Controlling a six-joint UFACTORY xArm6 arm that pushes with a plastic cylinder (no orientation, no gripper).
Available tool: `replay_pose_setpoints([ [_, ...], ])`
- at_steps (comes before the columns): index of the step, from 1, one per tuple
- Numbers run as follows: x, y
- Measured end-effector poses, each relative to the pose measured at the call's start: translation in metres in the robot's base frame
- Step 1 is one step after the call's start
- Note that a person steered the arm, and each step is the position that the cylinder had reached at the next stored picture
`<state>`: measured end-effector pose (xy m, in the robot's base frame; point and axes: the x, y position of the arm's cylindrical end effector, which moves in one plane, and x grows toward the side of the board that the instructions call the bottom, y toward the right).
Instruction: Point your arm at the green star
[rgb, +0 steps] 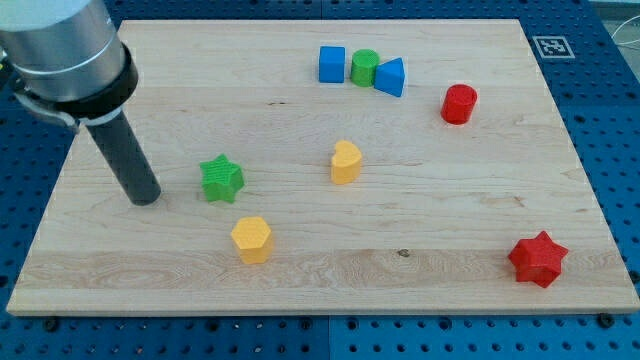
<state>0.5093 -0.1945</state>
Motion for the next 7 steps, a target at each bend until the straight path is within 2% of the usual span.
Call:
replay_pose_setpoints([
  [3,0.041,0.008],
  [7,0.042,0.05],
])
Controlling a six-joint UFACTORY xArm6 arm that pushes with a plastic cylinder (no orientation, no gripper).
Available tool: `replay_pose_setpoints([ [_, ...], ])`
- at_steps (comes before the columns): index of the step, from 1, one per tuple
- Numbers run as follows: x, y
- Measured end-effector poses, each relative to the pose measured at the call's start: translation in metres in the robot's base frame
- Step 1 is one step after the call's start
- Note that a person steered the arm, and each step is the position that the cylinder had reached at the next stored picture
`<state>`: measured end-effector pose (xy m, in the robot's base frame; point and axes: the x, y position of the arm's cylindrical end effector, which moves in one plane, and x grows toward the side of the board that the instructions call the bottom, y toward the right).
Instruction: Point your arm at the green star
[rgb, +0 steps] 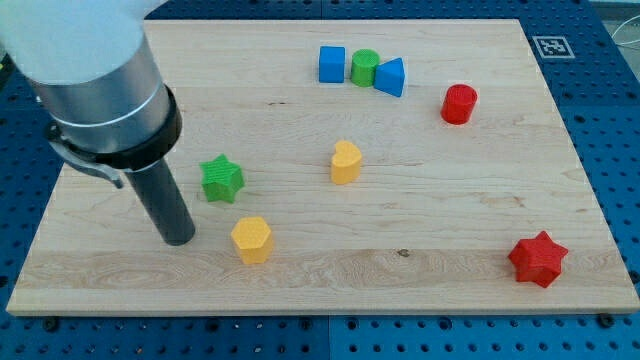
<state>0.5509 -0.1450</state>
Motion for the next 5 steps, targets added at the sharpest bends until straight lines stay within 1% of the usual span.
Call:
replay_pose_setpoints([
  [1,0.0,0.011],
  [4,0.0,0.0153],
  [5,-0.0061,0.0153],
])
